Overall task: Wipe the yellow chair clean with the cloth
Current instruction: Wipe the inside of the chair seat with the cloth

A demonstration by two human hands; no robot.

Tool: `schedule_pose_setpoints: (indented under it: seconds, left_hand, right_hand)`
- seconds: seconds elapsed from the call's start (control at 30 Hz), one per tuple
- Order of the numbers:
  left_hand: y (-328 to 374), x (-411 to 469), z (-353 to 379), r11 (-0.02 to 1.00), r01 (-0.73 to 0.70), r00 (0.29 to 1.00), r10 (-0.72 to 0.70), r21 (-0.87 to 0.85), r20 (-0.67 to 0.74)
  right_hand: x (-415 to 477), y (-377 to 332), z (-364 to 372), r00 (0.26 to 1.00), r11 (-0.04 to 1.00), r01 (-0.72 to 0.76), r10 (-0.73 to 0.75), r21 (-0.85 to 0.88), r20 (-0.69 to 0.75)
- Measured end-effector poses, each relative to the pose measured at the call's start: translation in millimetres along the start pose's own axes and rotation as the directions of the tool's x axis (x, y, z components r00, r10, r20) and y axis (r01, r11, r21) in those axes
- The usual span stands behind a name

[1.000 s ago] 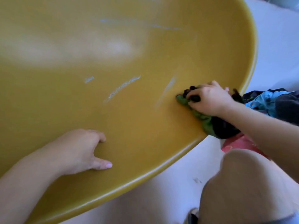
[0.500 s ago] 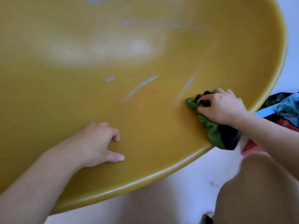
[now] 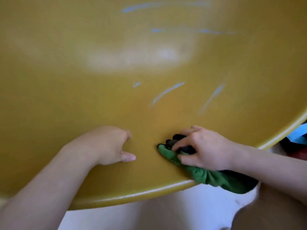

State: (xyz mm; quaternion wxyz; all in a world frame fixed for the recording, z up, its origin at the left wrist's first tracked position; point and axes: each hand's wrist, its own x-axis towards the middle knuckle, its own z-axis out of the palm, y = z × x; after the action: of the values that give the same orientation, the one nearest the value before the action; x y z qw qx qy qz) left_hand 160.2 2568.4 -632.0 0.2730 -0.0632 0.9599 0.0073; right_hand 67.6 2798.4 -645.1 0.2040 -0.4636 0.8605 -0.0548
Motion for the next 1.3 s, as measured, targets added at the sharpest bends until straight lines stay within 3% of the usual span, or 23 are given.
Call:
schedule_pose_setpoints:
  seconds: [0.1, 0.17, 0.2, 0.27, 0.33, 0.4, 0.43, 0.5, 0.53, 0.57, 0.63, 0.7, 0.77, 0.87, 0.97, 1.03, 1.1, 1.17, 1.23, 1.3]
  left_hand:
    - [7, 6, -1, 1.0, 0.001, 0.996, -0.002, -0.011, -0.09]
    - [13, 9, 3, 1.0, 0.008, 0.969, -0.011, -0.011, -0.247]
    - [17, 11, 5, 1.0, 0.015, 0.943, -0.019, -0.015, -0.333]
    - [25, 9, -1, 0.996, 0.019, 0.912, -0.053, -0.086, -0.407]
    - [39, 8, -11, 0.954, 0.015, 0.959, -0.099, -0.3, -0.265]
    - [63, 10, -12, 0.921, 0.032, 0.984, -0.098, -0.389, -0.151]
    - [77, 13, -7, 0.934, 0.056, 0.982, -0.116, -0.354, -0.15]
    - [96, 23, 8, 0.962, 0.097, 0.954, -0.163, -0.256, -0.25]
    - [95, 28, 14, 0.97, 0.1, 0.933, -0.169, -0.221, -0.319]
    - [87, 33, 17, 0.979, 0.093, 0.911, -0.157, -0.18, -0.383]
    - [48, 41, 20, 0.99, 0.118, 0.89, -0.139, -0.075, -0.434]
    - [1, 48, 12, 0.946, 0.313, 0.879, -0.32, -0.078, -0.353]
    - [-17, 59, 5, 0.874, 0.445, 0.817, -0.485, -0.194, -0.312]
    - [32, 65, 12, 0.909, 0.305, 0.856, -0.393, -0.283, -0.337]
    - [77, 46, 34, 0.987, 0.066, 0.852, -0.131, -0.145, -0.507]
    - [43, 63, 23, 0.999, 0.053, 0.845, -0.044, 0.002, -0.533]
    - [-19, 93, 1, 0.971, 0.212, 0.837, -0.124, 0.107, -0.533]
    - [-72, 109, -26, 0.906, 0.423, 0.758, -0.372, -0.03, -0.536]
    - [-83, 117, -31, 0.888, 0.432, 0.693, -0.439, -0.158, -0.573]
    - [-53, 112, -16, 0.937, 0.301, 0.752, -0.348, -0.178, -0.559]
  right_hand:
    - [52, -11, 10, 0.988, 0.998, 0.013, -0.021, -0.056, -0.151]
    - [107, -36, 17, 0.966, 0.993, -0.111, 0.1, -0.036, -0.238]
    - [119, -38, 25, 0.97, 0.998, -0.055, 0.056, 0.011, -0.238]
    - [126, -29, 23, 0.986, 0.997, 0.033, -0.022, 0.063, -0.162]
    - [105, -17, -5, 0.996, 0.98, 0.023, -0.039, 0.195, 0.081]
    - [69, 11, -26, 0.914, 0.918, -0.014, -0.149, 0.397, 0.377]
    - [58, 26, -35, 0.887, 0.855, -0.068, -0.184, 0.513, 0.424]
    - [57, 47, -44, 0.934, 0.712, -0.172, -0.102, 0.681, 0.342]
    - [62, 51, -43, 0.969, 0.695, -0.169, -0.014, 0.699, 0.248]
    - [68, 51, -37, 0.986, 0.722, -0.143, 0.043, 0.677, 0.162]
    - [78, 44, -22, 0.997, 0.809, -0.05, 0.009, 0.586, 0.073]
    - [81, 35, -16, 0.996, 0.912, 0.029, -0.061, 0.409, 0.065]
    - [84, 30, -20, 0.997, 0.964, 0.037, -0.052, 0.263, 0.05]
    - [93, 31, -17, 0.983, 0.985, -0.006, 0.038, 0.172, -0.178]
    - [97, 39, 1, 0.947, 0.972, -0.018, 0.092, 0.236, -0.307]
    - [96, 41, 11, 0.934, 0.967, -0.004, 0.094, 0.253, -0.344]
    - [94, 43, 18, 0.933, 0.978, 0.001, 0.073, 0.208, -0.351]
    - [94, 45, 25, 0.938, 0.989, 0.024, 0.027, 0.144, -0.346]
    - [94, 46, 27, 0.935, 0.992, 0.038, 0.007, 0.12, -0.354]
    - [96, 45, 25, 0.924, 0.994, 0.045, -0.003, 0.102, -0.383]
